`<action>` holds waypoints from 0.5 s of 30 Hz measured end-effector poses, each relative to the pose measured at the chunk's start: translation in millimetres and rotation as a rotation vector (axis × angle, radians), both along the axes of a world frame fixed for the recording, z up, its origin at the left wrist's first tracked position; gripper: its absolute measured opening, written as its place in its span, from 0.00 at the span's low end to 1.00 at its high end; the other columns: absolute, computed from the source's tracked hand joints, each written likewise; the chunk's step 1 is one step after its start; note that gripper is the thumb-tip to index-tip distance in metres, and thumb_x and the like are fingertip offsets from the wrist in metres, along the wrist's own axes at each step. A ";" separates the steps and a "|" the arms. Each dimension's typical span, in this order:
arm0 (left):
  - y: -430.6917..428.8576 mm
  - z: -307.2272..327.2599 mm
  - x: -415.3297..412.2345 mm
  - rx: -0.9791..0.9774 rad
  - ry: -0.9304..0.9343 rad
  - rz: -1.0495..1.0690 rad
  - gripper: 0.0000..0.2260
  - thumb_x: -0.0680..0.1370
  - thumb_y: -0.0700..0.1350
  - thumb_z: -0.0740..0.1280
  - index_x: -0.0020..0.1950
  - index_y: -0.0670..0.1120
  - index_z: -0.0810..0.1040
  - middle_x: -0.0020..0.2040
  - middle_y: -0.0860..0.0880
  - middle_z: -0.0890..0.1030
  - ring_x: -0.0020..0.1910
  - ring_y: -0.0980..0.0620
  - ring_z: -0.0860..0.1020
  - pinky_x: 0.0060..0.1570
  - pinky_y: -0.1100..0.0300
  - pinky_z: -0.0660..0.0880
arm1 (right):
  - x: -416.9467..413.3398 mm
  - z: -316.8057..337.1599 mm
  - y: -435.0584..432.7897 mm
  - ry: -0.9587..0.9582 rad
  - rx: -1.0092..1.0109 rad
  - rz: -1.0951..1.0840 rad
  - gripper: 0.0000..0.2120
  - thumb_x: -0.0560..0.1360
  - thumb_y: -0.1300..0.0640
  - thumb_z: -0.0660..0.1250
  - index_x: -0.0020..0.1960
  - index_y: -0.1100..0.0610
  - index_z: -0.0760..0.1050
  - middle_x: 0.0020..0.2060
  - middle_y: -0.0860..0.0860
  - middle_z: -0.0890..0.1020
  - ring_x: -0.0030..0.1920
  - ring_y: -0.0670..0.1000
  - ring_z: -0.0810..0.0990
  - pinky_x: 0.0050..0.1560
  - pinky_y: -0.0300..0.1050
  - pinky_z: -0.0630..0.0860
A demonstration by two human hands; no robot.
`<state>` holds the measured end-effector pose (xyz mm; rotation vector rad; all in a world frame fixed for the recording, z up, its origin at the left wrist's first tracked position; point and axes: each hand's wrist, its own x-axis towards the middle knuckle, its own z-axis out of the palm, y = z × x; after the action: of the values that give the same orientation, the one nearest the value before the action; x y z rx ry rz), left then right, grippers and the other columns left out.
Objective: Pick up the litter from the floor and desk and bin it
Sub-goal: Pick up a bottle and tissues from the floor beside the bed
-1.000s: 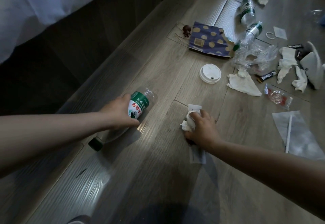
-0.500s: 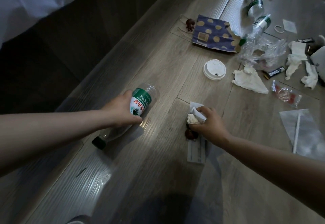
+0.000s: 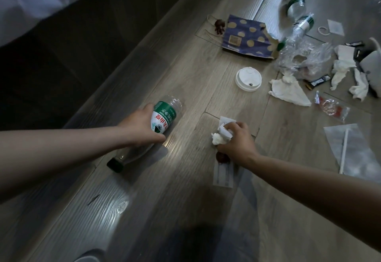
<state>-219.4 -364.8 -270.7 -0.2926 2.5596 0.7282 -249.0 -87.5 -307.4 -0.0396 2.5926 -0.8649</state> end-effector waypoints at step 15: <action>19.2 30.0 5.7 0.064 0.056 0.002 0.32 0.64 0.53 0.75 0.63 0.50 0.65 0.46 0.54 0.73 0.43 0.55 0.76 0.35 0.59 0.74 | 4.5 38.5 13.1 -0.189 -0.426 -0.286 0.14 0.64 0.62 0.76 0.46 0.52 0.75 0.39 0.51 0.79 0.38 0.49 0.78 0.35 0.44 0.74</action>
<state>-213.7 -345.6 -240.7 -0.2569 2.5832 0.8278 -244.5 -74.5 -268.9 0.2844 2.2284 -1.4372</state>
